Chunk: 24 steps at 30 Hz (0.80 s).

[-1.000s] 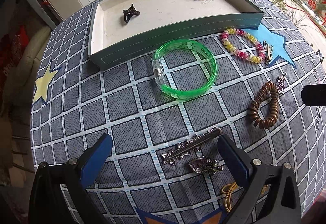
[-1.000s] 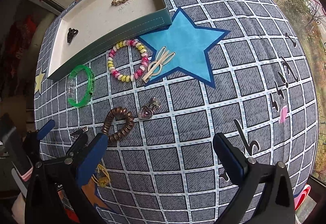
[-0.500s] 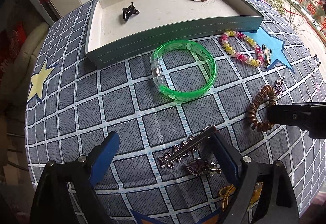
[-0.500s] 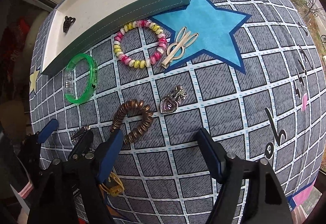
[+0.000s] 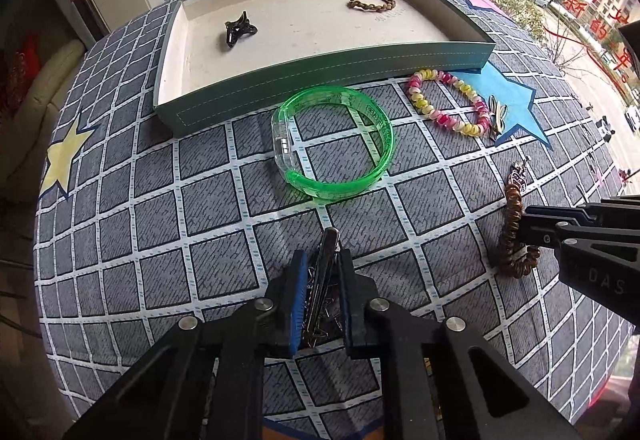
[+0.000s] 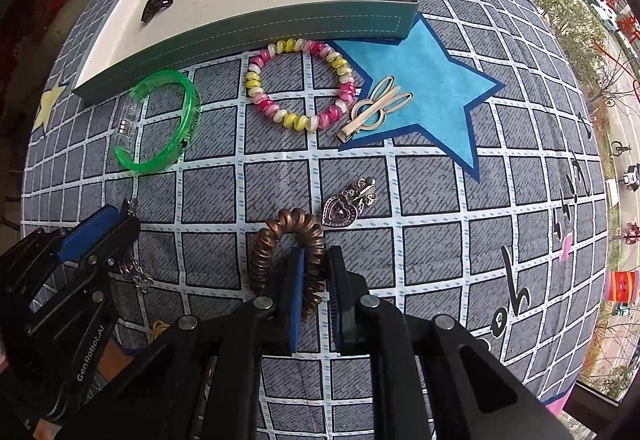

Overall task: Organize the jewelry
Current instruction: 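Lower both items into the tray and open both tools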

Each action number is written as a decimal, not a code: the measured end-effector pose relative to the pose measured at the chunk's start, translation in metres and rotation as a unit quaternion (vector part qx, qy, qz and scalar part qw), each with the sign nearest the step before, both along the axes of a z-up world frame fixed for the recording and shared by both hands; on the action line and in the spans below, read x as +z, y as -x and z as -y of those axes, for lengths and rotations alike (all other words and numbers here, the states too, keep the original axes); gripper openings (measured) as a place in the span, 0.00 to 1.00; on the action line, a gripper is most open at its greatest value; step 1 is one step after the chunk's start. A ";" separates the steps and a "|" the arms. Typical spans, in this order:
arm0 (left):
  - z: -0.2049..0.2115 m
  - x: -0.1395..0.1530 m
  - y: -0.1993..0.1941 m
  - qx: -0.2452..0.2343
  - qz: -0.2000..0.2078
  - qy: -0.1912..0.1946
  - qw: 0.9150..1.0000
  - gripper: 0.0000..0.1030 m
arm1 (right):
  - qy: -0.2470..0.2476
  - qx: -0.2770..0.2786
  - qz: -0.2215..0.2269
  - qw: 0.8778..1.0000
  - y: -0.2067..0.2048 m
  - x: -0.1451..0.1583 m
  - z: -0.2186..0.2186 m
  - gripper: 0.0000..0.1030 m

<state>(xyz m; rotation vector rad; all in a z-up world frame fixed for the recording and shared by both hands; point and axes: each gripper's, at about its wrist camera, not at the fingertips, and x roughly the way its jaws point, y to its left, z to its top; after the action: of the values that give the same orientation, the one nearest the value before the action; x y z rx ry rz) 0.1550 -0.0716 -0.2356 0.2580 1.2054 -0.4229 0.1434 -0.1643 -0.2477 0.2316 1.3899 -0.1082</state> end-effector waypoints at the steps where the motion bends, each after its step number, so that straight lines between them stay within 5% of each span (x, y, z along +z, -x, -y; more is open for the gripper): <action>1: -0.002 0.000 -0.001 0.004 -0.004 0.005 1.000 0.26 | -0.010 0.000 0.003 1.000 0.002 0.000 0.001 0.12; 12: -0.033 0.024 -0.004 0.067 -0.013 0.063 0.996 0.24 | -0.116 -0.016 0.039 0.992 0.034 0.022 0.052 0.12; 24: -0.035 0.054 -0.018 0.094 0.000 0.091 0.991 0.24 | -0.140 -0.006 0.068 0.988 0.020 0.057 0.093 0.12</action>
<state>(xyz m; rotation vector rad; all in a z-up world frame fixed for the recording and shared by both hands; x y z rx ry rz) 0.1733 -0.0362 -0.1818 -0.0131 1.1718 -0.3652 0.1232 -0.2570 -0.1906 0.4739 1.2644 0.0933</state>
